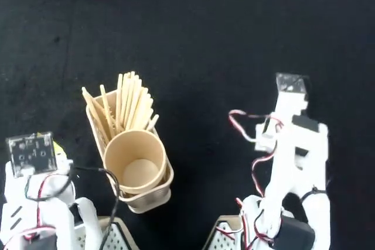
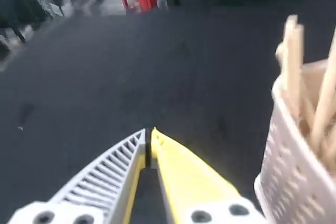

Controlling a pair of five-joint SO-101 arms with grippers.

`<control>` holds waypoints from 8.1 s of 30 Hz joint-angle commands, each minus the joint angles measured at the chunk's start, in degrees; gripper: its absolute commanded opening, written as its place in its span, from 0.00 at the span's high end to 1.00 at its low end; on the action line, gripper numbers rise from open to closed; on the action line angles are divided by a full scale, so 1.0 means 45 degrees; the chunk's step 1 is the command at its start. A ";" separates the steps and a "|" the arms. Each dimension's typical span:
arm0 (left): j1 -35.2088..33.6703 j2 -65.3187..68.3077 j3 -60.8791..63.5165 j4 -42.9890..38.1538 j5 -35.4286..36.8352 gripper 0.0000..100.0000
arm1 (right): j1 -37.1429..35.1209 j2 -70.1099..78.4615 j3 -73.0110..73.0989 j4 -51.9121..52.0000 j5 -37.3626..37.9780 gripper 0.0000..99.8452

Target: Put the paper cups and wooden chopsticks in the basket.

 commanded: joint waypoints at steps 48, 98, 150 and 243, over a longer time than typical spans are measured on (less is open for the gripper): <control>-0.0928 -0.0156 0.9309 -0.2247 0.1348 0.97 | -0.3243 -1.7807 0.9758 0.2657 0.0059 0.99; -0.0928 -0.0156 0.9309 -0.2247 0.1348 0.97 | -0.3263 -1.7807 0.9758 0.2657 0.0059 0.99; -0.0928 -0.0156 0.9309 -0.2247 0.1348 0.97 | -0.3263 -1.7807 0.9758 0.2657 0.0059 0.99; -0.0928 -0.0156 0.9309 -0.2247 0.1348 0.97 | -0.3263 -1.7807 0.9758 0.2657 0.0059 0.99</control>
